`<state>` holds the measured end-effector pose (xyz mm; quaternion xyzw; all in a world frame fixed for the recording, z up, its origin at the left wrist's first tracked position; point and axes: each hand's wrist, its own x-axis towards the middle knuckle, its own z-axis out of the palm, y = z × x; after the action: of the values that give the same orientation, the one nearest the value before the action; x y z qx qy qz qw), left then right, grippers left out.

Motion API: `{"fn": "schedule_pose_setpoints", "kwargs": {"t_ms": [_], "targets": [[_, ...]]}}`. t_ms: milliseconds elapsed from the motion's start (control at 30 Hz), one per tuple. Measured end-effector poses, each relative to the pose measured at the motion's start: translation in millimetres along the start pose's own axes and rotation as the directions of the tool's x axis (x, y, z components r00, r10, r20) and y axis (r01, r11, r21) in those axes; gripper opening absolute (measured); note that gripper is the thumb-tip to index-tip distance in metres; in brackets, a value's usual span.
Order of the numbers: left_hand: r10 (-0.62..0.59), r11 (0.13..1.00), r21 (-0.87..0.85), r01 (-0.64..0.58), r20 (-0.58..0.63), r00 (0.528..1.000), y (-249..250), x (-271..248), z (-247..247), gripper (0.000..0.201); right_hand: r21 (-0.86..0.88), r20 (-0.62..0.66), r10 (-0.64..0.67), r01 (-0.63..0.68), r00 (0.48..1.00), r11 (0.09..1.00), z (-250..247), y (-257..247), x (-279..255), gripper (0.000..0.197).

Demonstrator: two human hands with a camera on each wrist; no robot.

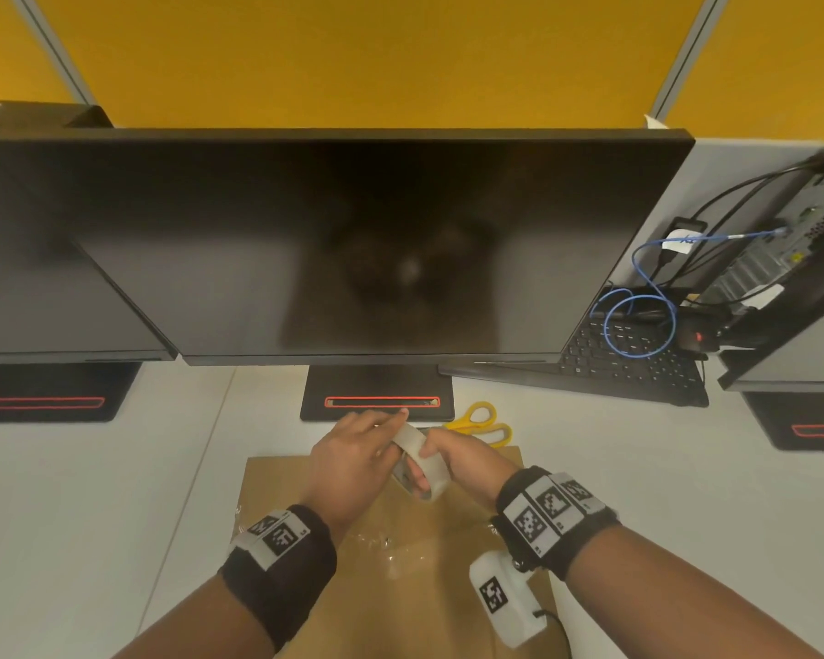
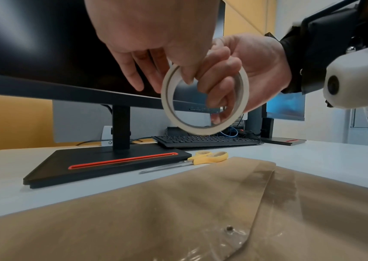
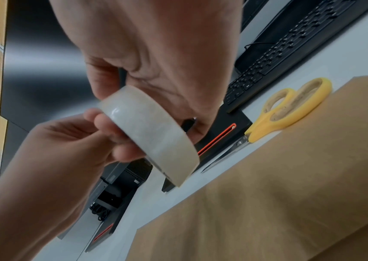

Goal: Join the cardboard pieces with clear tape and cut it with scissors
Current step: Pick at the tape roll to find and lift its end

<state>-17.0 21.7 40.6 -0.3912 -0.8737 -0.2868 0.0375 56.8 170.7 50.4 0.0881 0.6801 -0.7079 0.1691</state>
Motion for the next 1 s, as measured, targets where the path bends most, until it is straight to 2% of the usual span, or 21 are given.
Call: {"fn": "schedule_pose_setpoints", "kwargs": {"t_ms": [167, 333, 467, 533, 633, 700, 833, 933, 1000], "targets": [[-0.09, 0.993, -0.078, 0.09, -0.004, 0.996, -2, 2, 2, 0.043, 0.102, -0.04, -0.056, 0.06, 0.998, 0.993, 5, 11, 3, 0.013], [-0.144, 0.976, -0.164, 0.145, 0.02, 0.989, -3, 4, 2, 0.05, 0.085, -0.053, -0.035, 0.04, 0.998, 0.996, 3, 12, 9, 0.018], [-0.19, 0.956, -0.217, 0.197, 0.056, 0.98, 0, 5, 0, 0.034, 0.073, -0.006, -0.031, 0.031, 1.0, 0.997, 1, 15, 9, 0.018], [-0.21, 0.94, -0.259, 0.223, 0.077, 0.975, 0, 7, 0, 0.035, 0.102, 0.018, -0.043, 0.041, 0.999, 0.994, 0, 14, 8, 0.015], [-0.3, 0.897, -0.284, 0.34, 0.175, 0.938, -6, 9, 0, 0.042, 0.142, 0.024, -0.045, 0.041, 0.999, 0.989, -1, 12, 3, 0.017], [-0.323, 0.895, -0.246, 0.373, 0.221, 0.92, -10, 10, 0, 0.038, 0.126, 0.009, -0.05, 0.048, 0.999, 0.991, -3, 14, 3, 0.013], [-0.231, 0.951, -0.167, 0.259, 0.169, 0.958, -7, 5, 0, 0.033, 0.086, 0.006, -0.017, 0.016, 1.0, 0.996, -7, 17, 4, 0.031], [-0.153, 0.982, -0.103, 0.161, 0.083, 0.985, -5, 3, 1, 0.042, 0.063, 0.009, 0.012, -0.012, 1.0, 0.998, -5, 13, 5, 0.035], [-0.036, 0.999, -0.033, 0.036, 0.024, 0.999, -3, 3, 0, 0.042, 0.062, -0.02, 0.024, -0.022, 1.0, 0.998, -3, 11, 5, 0.033]]}}
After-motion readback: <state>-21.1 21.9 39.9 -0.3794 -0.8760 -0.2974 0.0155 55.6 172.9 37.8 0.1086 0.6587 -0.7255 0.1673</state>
